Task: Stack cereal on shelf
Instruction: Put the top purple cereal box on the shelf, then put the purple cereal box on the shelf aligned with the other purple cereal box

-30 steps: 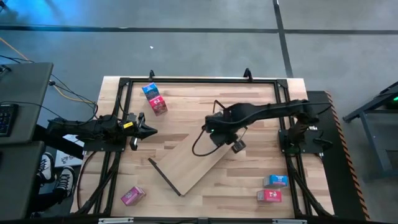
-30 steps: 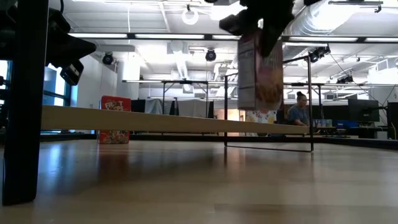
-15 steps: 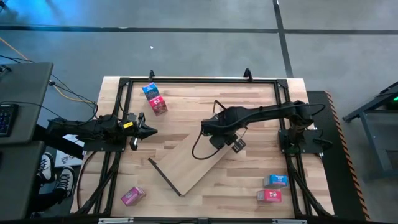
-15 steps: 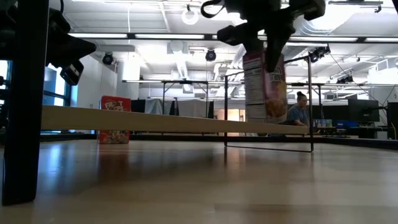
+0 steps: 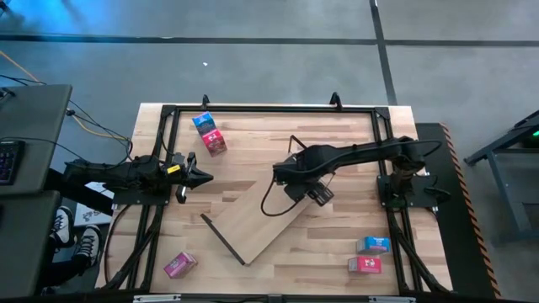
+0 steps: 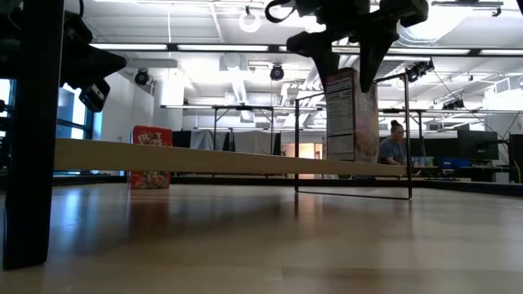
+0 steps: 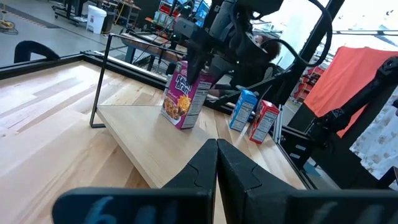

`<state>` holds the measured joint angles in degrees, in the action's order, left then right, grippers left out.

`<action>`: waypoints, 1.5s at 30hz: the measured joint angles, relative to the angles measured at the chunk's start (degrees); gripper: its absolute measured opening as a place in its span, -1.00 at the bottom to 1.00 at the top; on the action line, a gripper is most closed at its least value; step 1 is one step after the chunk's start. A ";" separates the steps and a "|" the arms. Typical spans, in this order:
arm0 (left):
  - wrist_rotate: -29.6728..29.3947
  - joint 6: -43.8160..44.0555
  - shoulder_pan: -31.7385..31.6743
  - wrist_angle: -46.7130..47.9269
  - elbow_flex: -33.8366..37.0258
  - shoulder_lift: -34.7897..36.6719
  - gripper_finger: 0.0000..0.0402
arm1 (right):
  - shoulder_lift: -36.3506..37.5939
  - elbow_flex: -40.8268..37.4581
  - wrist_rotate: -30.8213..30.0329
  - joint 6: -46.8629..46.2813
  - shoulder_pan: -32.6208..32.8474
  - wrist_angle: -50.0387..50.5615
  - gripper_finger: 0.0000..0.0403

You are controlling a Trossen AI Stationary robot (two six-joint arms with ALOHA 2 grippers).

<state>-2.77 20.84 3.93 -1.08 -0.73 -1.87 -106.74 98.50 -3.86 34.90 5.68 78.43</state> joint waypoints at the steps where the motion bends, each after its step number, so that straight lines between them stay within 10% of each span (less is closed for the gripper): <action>1: -0.02 0.00 0.00 0.00 0.00 -0.01 -0.98 | 0.40 0.00 -0.01 -0.11 0.07 0.43 0.15; 19: -0.02 0.00 0.01 0.00 0.00 -0.02 -0.98 | 16.39 0.00 10.04 -22.07 1.13 -3.97 0.16; 28: -0.02 0.00 0.01 -0.01 0.00 -0.02 -0.98 | 30.96 -2.21 2.85 -38.25 5.07 -3.78 0.16; 37: 0.00 0.01 0.00 -0.02 0.00 0.00 -0.98 | 55.86 -34.83 -7.87 -51.85 12.42 -42.22 0.16; 45: -0.02 0.00 0.00 -0.02 0.00 0.00 -0.98 | 62.26 -50.11 -11.81 -45.68 12.45 -73.09 0.16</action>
<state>-2.79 20.84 3.92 -1.10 -0.73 -1.87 -44.48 48.39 -15.67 -10.78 18.13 5.34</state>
